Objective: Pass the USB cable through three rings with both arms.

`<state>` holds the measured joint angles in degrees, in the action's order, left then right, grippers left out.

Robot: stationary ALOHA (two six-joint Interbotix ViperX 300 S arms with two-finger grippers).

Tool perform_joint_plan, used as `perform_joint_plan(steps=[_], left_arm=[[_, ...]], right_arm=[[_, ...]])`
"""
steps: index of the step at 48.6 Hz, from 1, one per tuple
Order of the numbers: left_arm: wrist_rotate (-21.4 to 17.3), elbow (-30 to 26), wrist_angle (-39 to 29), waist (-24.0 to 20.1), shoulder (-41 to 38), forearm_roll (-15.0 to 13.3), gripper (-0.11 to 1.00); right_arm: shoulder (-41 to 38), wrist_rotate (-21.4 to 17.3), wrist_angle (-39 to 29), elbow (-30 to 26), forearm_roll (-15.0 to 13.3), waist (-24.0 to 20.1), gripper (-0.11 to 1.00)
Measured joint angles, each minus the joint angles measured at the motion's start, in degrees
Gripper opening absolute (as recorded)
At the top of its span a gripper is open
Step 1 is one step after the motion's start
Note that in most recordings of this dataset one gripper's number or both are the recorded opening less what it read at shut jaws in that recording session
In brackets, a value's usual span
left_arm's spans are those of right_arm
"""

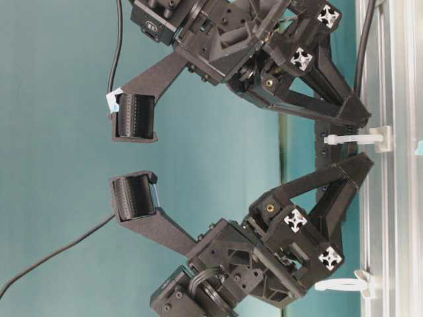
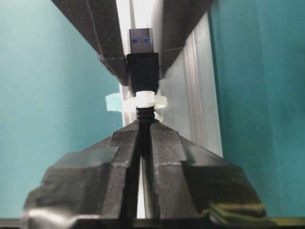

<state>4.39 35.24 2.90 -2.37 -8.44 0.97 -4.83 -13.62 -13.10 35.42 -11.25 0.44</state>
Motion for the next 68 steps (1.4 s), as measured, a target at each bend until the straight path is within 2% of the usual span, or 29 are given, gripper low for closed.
perform_joint_plan(steps=[20, 27, 32, 35, 46, 48, 68], left_arm=[[0.0, 0.1, 0.0, 0.0, 0.3, -0.1, 0.22], [0.0, 0.6, -0.2, 0.0, 0.9, 0.0, 0.22], [0.1, 1.3, -1.2, -0.1, 1.9, 0.0, 0.22], [0.1, 1.8, -2.0, -0.2, 2.7, 0.0, 0.22], [0.1, 3.4, -3.9, -0.3, 5.8, -0.1, 0.22], [0.1, 3.7, -4.1, -0.2, 6.3, -0.1, 0.22], [0.1, 5.9, -8.3, 0.2, 12.0, -0.1, 0.22]], right_arm=[[0.0, 0.1, 0.0, -0.1, 0.0, 0.1, -0.08], [0.0, 0.0, -0.5, -0.1, 0.0, 0.1, -0.04], [0.1, 0.0, -1.8, 0.2, 0.1, 0.0, 0.05], [0.1, 0.0, -2.0, 0.3, 0.1, 0.0, 0.16], [0.8, 0.0, -2.2, 0.4, 0.0, 0.0, 0.75], [0.9, 0.0, -2.1, 0.3, 0.1, 0.1, 0.77], [2.1, 0.1, -2.0, -0.9, -0.1, 0.4, 0.73]])
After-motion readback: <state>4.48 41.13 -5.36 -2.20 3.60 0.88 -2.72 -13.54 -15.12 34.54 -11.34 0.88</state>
